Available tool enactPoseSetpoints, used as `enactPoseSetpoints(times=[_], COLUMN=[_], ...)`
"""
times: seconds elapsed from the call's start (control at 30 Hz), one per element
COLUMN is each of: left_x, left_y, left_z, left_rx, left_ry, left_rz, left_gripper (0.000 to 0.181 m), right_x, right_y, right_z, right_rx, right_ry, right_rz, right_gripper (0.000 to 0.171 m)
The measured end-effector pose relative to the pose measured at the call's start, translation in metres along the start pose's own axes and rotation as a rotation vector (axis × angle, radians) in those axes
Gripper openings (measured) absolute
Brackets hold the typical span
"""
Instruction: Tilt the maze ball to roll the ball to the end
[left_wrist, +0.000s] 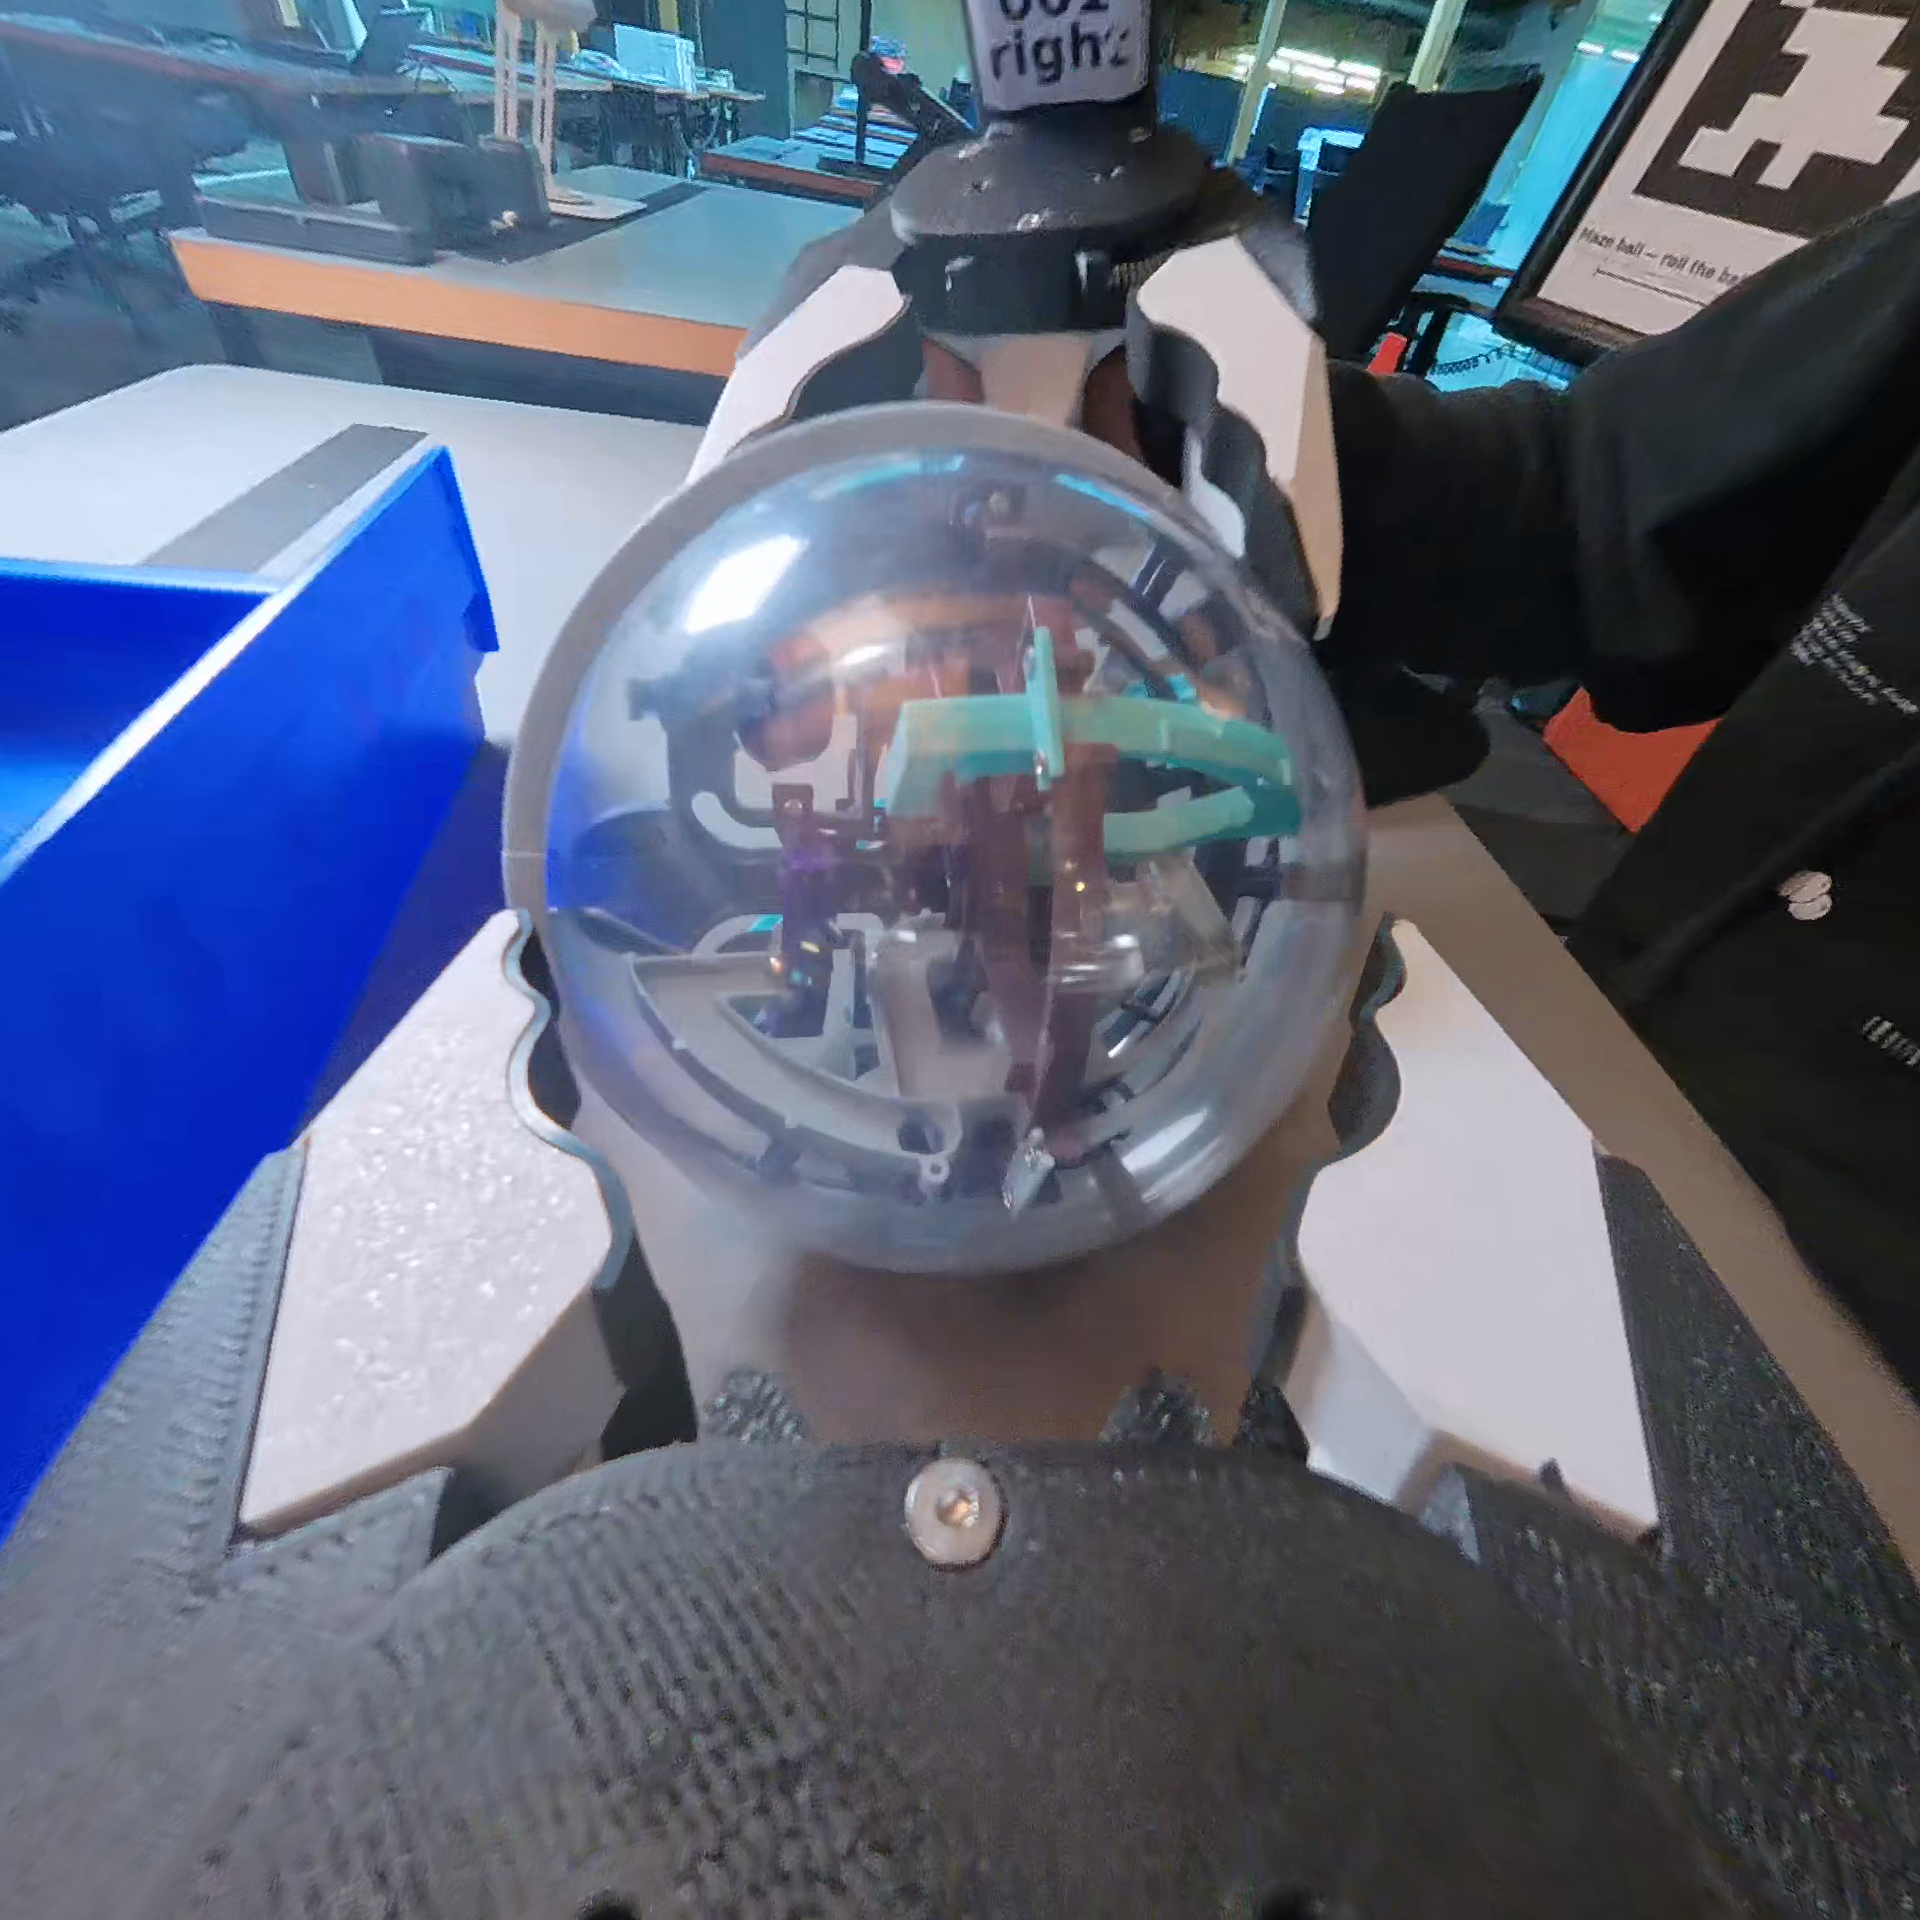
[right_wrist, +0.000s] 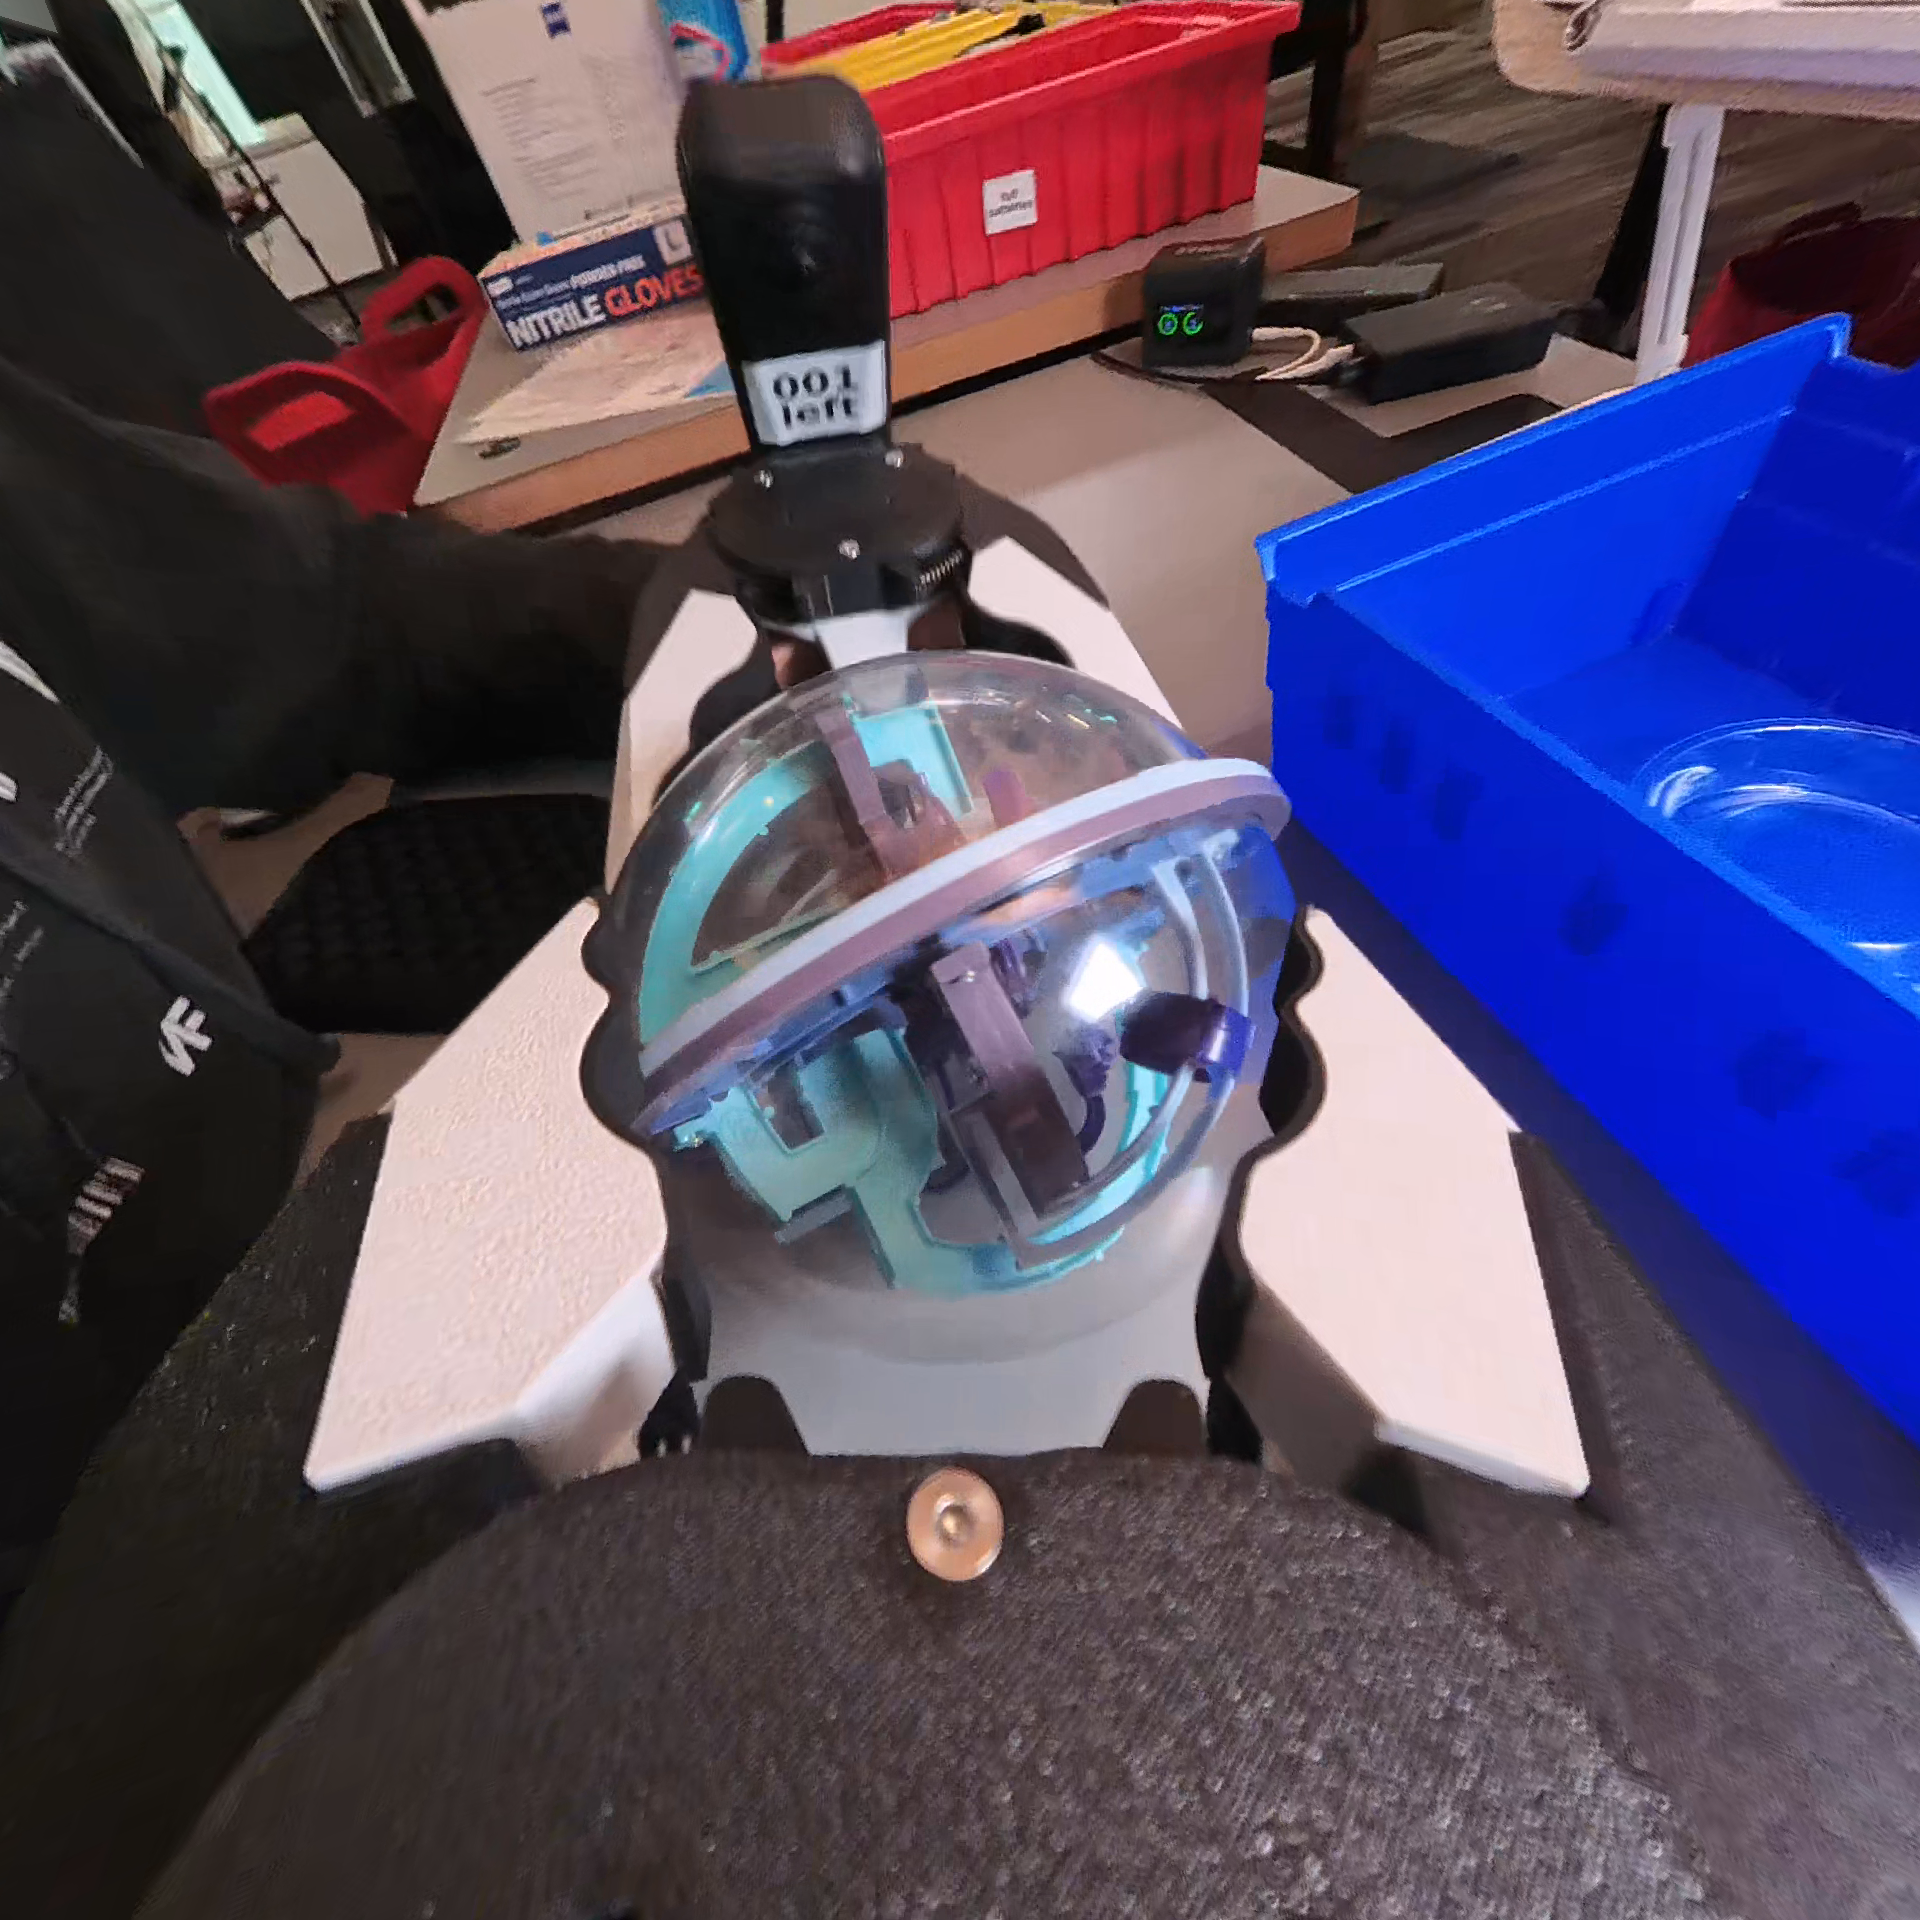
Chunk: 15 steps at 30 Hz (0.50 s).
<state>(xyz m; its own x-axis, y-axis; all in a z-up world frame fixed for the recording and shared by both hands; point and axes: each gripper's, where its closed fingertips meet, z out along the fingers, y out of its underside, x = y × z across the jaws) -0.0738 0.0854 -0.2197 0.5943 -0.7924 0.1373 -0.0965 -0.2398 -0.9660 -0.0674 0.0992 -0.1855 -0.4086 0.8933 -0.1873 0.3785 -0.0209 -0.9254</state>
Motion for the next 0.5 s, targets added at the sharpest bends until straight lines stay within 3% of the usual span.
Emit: enactPoseSetpoints(times=[0.13,0.27,0.5], left_x=[-0.006,-0.007,-0.003], left_y=[0.004,0.005,0.016], left_z=[0.002,0.000,-0.002], left_rx=[0.038,0.057,0.025], left_ry=[-0.015,-0.022,-0.022], left_rz=[-0.035,-0.050,0.023], left_gripper=[0.148,0.147,0.152], right_x=[0.005,0.003,-0.001], right_y=[0.004,0.032,0.070], right_z=[-0.007,-0.023,-0.007], right_rx=[0.015,-0.013,-0.074], right_ry=[0.120,0.328,0.343], right_rz=[-0.005,-0.109,-0.207], right_gripper=[0.130,0.138,0.142])
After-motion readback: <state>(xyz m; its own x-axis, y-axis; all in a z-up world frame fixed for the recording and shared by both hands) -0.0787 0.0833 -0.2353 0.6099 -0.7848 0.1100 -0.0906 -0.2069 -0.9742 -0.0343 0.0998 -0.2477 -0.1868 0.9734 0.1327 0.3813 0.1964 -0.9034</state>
